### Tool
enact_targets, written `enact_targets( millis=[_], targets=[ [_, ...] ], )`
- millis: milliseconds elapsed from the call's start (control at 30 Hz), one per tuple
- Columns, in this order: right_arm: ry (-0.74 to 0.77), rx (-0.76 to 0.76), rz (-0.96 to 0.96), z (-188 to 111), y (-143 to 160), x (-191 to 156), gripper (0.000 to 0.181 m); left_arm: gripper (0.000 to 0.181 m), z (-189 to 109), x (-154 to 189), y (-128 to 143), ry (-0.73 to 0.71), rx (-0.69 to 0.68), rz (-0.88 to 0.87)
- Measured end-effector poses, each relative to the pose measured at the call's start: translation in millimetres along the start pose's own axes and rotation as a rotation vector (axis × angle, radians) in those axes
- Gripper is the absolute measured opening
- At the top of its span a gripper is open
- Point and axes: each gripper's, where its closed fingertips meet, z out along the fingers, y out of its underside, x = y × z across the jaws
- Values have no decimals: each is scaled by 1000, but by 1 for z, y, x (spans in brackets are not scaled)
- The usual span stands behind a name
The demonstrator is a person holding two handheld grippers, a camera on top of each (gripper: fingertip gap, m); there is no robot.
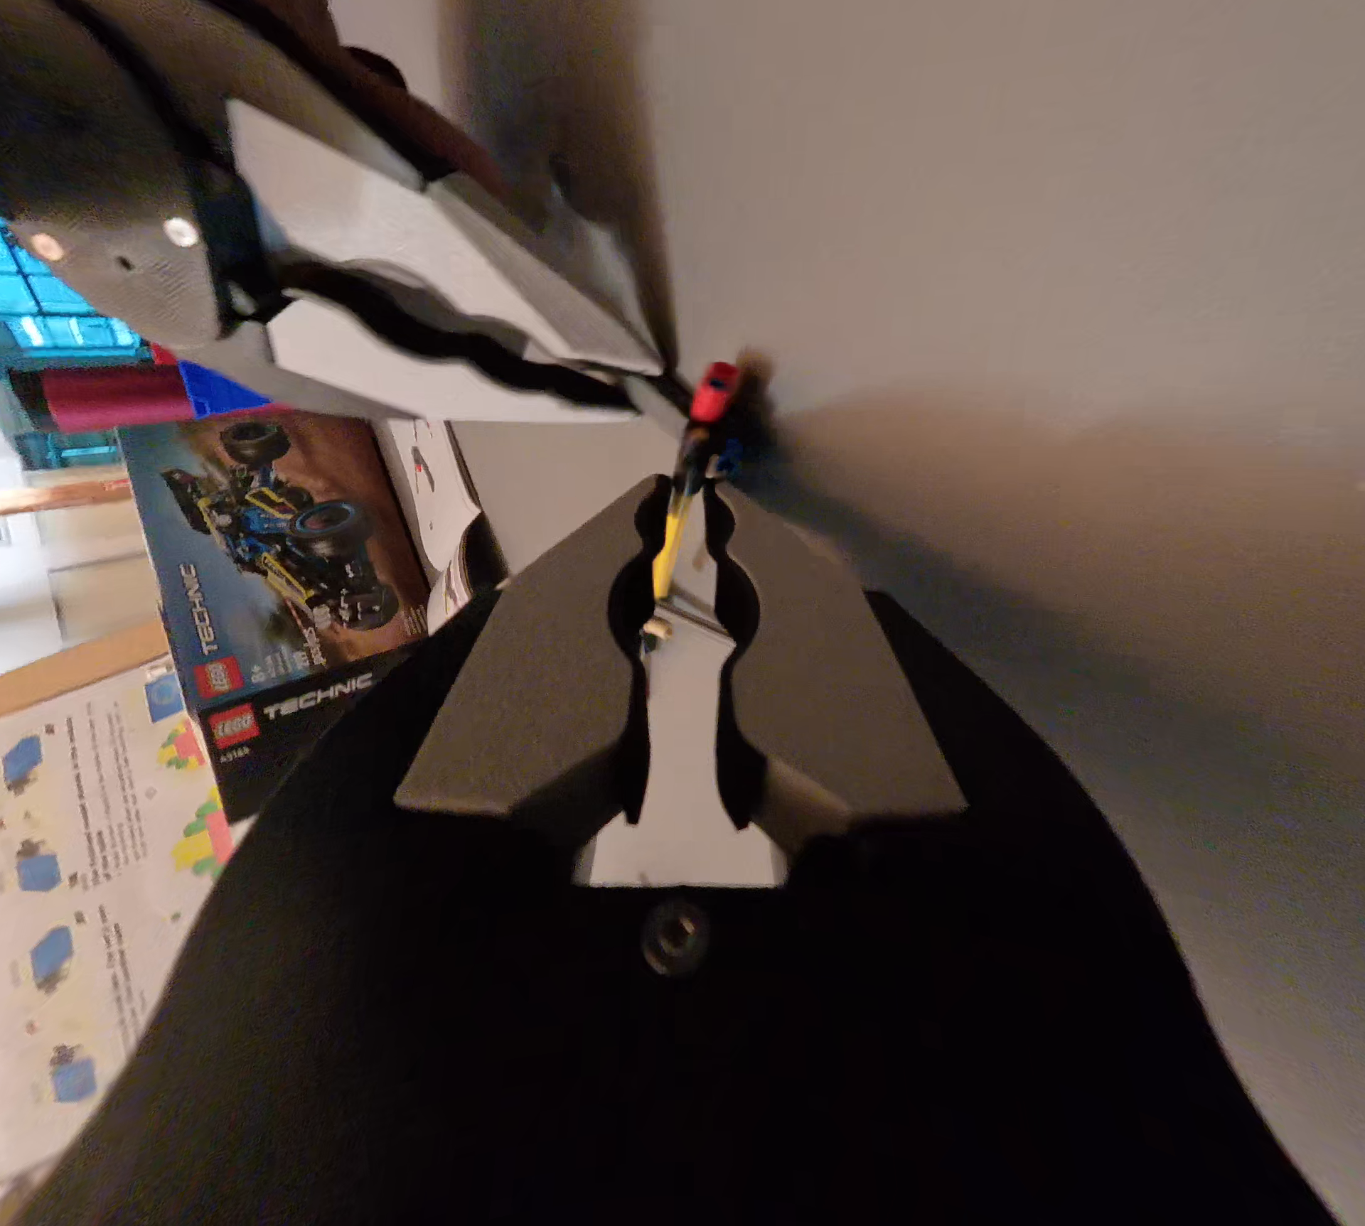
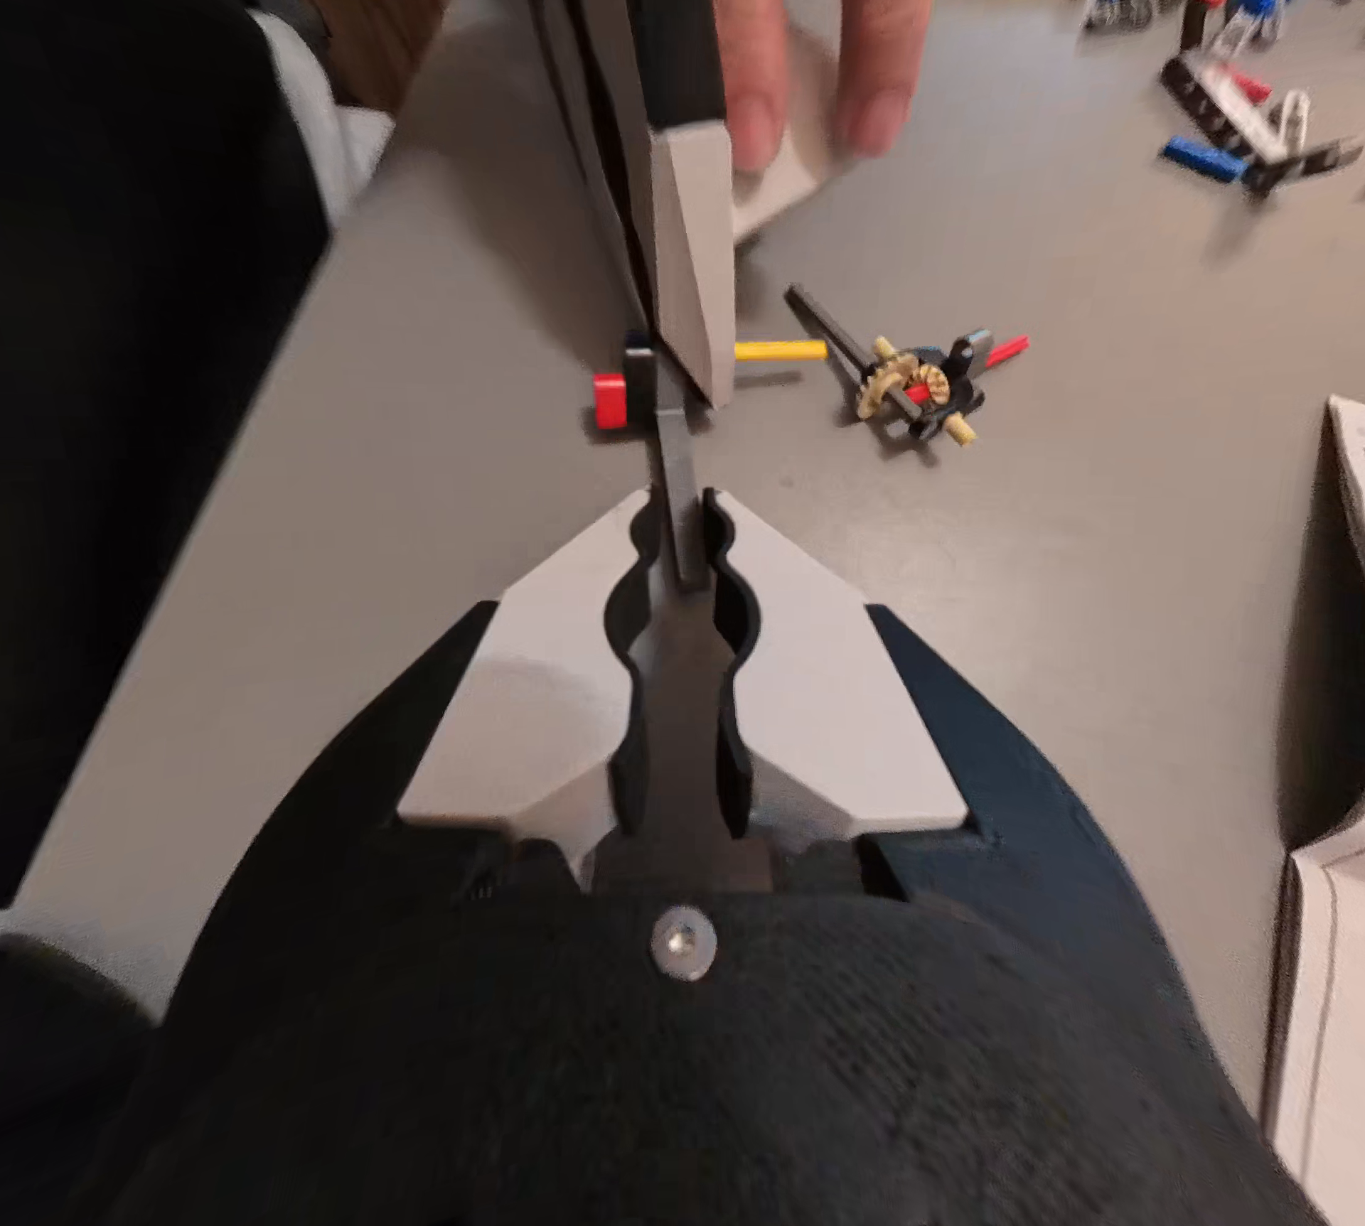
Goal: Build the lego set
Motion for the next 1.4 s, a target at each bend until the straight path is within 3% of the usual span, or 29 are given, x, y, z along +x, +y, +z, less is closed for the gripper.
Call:
enact_targets(
  millis=[33,167,300,467,600,733,833,933,1033,1200,1400],
  targets=[
    [8,-37,-8,4,4,1,6,10,-1,0,3,-22,-6,-24],
    [64,-52,-5,8,-2,-1,6,27,-16,4,25,-65,-95,-233],
    [226,-27,89,15,-12,10,6,48,-44,13,22,-58,8,-809],
    [460,162,159,15,-51,30,6,43,-59,-3,22,-214,152,-1521],
    [613,223,64,12,-72,40,5,31,-69,-12,43,-369,195,-1763],
    [646,230,28,15,-81,36,6,17,-70,-14,48,-399,198,-1757],
    [684,213,28,13,-79,39,6,16,-70,-19,48,-421,187,-1675],
    [635,209,52,14,-75,36,7,15,-68,-19,51,-394,131,-1546],
    [549,215,78,9,-71,31,20,15,-70,-19,59,-356,74,-1413],
    [456,199,211,-20,-41,41,30,15,-70,-15,71,-316,58,-1264],
    [369,131,83,-33,-13,54,38,14,-73,-24,68,-351,117,-1053]
  ],
)
